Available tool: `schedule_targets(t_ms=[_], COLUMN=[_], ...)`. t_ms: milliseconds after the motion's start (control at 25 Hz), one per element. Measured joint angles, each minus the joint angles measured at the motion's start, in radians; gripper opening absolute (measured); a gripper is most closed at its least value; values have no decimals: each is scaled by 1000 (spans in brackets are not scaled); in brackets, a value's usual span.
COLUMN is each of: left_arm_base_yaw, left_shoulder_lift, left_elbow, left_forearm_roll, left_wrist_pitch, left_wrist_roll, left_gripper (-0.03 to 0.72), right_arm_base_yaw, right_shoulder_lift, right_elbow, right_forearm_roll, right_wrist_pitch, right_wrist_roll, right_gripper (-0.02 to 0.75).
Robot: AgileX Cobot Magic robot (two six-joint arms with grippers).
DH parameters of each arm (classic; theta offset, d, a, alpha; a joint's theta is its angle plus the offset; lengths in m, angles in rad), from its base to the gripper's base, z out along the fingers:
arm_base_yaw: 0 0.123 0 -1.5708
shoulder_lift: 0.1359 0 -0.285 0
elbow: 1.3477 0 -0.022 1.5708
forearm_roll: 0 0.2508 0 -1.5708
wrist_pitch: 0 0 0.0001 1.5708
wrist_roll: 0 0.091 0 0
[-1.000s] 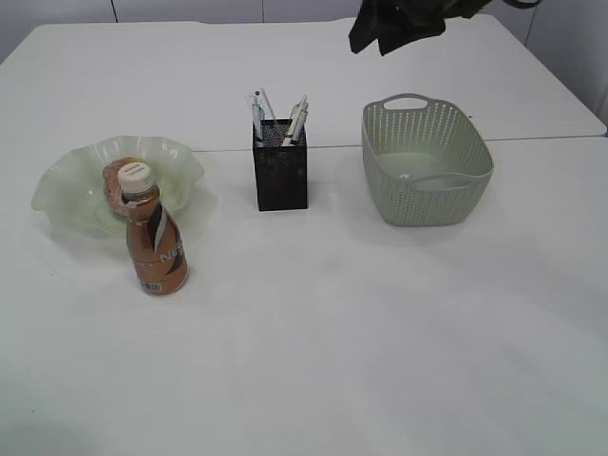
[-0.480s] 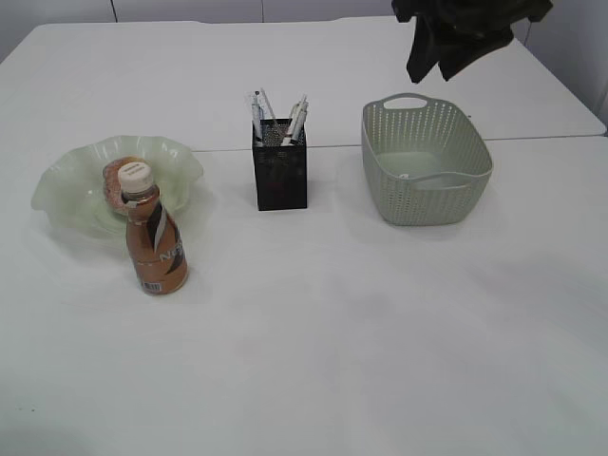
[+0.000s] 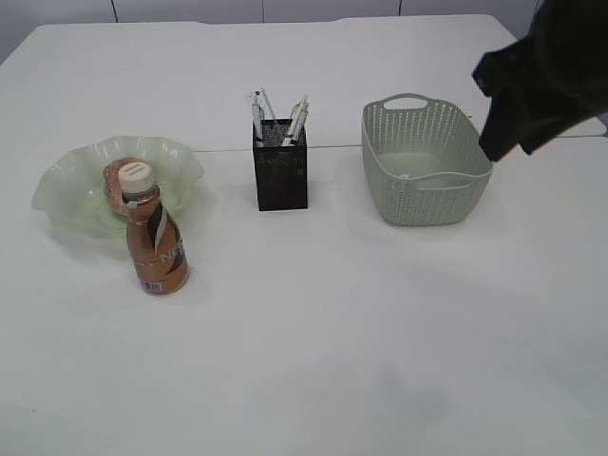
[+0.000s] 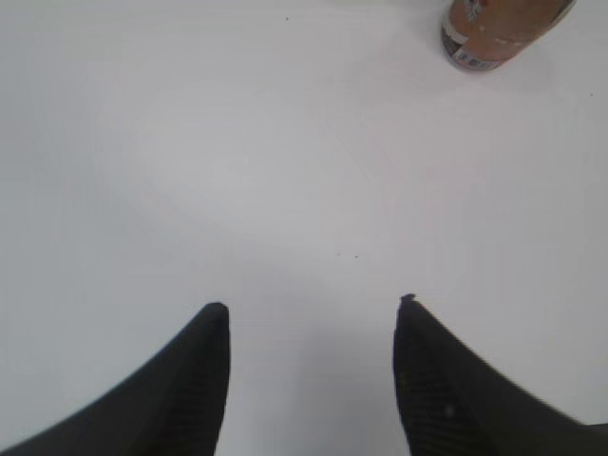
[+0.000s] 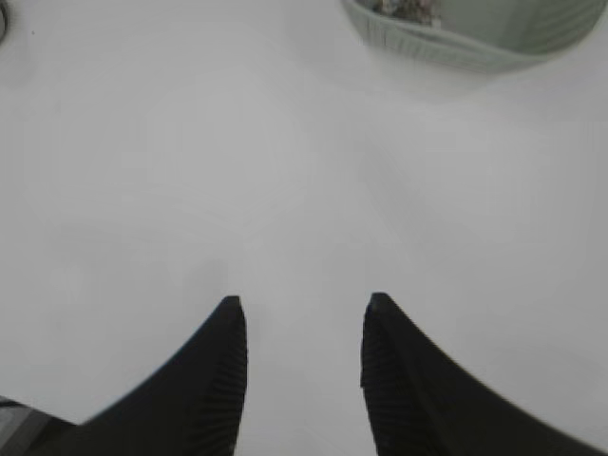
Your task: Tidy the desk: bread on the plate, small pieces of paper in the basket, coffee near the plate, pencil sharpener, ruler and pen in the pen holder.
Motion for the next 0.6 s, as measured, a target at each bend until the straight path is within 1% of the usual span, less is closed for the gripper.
schedule_targets(t_ms=[120, 320, 440, 600], left_arm_base_yaw=[0, 0, 0, 0], left_shoulder_lift=[-29, -113, -188, -300], left_elbow=[0, 0, 0, 0], left_forearm_roll=[25, 63, 67, 76], left_wrist_pitch=[13, 50, 73, 118], left_wrist_roll=[-14, -32, -44, -50], left_gripper=[407, 406, 406, 405], right_arm_base_yaw=[0, 0, 0, 0], right_shoulder_lift=[-92, -265, -370, -482], right_elbow=[113, 289, 366, 421], right_forearm_roll=[-2, -2, -15, -22], right_wrist_pitch=[-2, -54, -87, -98], right_wrist_roll=[-5, -6, -6, -8], right_gripper=[300, 300, 300, 300])
